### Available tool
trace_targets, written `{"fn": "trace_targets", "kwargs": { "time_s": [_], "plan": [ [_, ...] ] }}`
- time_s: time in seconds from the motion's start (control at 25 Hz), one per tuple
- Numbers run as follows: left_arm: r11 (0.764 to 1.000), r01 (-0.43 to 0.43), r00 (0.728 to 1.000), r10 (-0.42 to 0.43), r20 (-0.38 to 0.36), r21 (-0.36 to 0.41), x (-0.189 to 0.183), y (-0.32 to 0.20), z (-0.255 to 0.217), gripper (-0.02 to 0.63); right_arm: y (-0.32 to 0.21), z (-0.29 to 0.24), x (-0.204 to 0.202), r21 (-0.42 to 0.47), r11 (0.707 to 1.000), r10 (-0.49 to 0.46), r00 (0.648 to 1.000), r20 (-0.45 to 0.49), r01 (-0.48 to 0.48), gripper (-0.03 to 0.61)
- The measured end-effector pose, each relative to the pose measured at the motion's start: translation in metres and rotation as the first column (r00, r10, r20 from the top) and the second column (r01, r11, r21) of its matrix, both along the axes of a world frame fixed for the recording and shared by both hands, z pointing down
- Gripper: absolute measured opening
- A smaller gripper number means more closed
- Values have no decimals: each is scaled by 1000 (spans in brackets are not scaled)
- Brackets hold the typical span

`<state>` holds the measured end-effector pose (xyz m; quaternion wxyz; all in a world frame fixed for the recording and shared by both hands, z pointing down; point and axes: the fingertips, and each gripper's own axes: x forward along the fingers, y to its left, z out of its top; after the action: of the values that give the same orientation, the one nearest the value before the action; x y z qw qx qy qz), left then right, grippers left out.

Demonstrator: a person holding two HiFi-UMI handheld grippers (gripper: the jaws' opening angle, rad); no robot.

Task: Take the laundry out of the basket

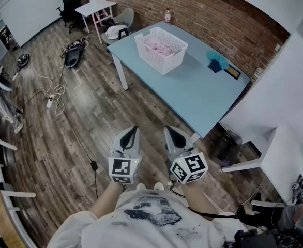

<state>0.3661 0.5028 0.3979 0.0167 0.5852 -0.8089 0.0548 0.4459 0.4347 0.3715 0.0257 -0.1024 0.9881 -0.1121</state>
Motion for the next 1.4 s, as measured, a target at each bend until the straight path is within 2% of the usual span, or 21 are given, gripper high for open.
{"fn": "trace_targets", "kwargs": {
  "time_s": [0.48,0.68,0.96,1.4],
  "plan": [
    [1000,-2,1000,2,2,8,9,-22,4,-8,-27,6,10,-19,1000,0,1000,18,0,-3],
    [1000,-13,1000,12,15,13,-14,-36,2,-8,-38,12,-15,-25,1000,-6,1000,-4,6,-3],
    [999,-43,999,43,-18,0,-92,-62,19,-8,-62,30,-92,-44,999,23,999,-40,-25,-3],
    [990,-140,989,139,-48,-18,-270,-108,26,-8,-106,33,-257,-63,988,138,987,-79,-143,-3]
  ]
}}
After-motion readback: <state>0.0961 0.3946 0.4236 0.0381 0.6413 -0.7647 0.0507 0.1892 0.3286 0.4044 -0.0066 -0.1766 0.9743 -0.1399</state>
